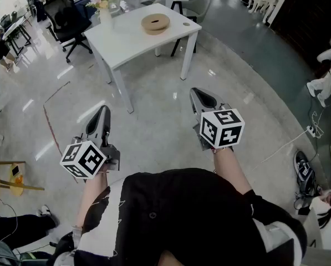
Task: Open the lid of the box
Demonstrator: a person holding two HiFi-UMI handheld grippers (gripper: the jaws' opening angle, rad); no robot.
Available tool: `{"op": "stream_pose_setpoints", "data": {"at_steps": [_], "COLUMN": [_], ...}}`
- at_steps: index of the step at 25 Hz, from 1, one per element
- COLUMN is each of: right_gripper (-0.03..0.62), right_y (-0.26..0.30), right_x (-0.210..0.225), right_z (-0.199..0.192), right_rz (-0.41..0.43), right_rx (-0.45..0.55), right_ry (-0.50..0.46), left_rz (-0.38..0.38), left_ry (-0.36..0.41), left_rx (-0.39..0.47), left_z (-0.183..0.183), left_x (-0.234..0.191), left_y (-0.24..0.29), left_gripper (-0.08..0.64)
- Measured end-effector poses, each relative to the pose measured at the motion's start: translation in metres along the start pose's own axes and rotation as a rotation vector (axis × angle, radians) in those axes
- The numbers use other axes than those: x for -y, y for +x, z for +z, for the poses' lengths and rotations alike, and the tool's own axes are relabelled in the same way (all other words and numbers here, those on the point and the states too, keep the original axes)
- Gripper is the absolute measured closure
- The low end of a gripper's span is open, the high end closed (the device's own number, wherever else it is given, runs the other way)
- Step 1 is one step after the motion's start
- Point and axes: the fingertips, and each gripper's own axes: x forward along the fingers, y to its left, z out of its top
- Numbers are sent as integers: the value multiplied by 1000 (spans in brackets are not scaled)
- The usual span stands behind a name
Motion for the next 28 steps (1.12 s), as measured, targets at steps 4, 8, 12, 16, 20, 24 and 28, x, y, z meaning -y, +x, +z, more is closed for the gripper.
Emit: {"op": "stream_pose_setpoints", "data": {"at_steps": [4,8,12,16,20,24,28], "right_gripper": [588,588,588,588,588,588,588], "right_y": [2,3,5,3,-2,4,31], "right_x": [-6,-15,-22,-27,-25,-22,-28], "right_z": [-11,-17,-19,-27,-35,-44,-36], "right_rz": [3,9,7,4,-2,-1,36], "right_rx": [-10,-21,-32,-31,-29,-53,-47], "right_ry": [17,13,19,37,66,80,71], "left_rz": [1,11,22,19,38,65,78], "left_ry": [4,6,1,0,-15,-39,-35], "left_rx": [-17,-34,-43,-62,-46,-60,-55], "left_z": [-6,-7,-7,-17,-25,-38,-29], "left_x": [-2,-6,-14,-19,-29,-37,-49], "left_y": [-6,-16,-24,-33,-41,-47,-41], "left_gripper": [549,549,549,549,549,549,549]}}
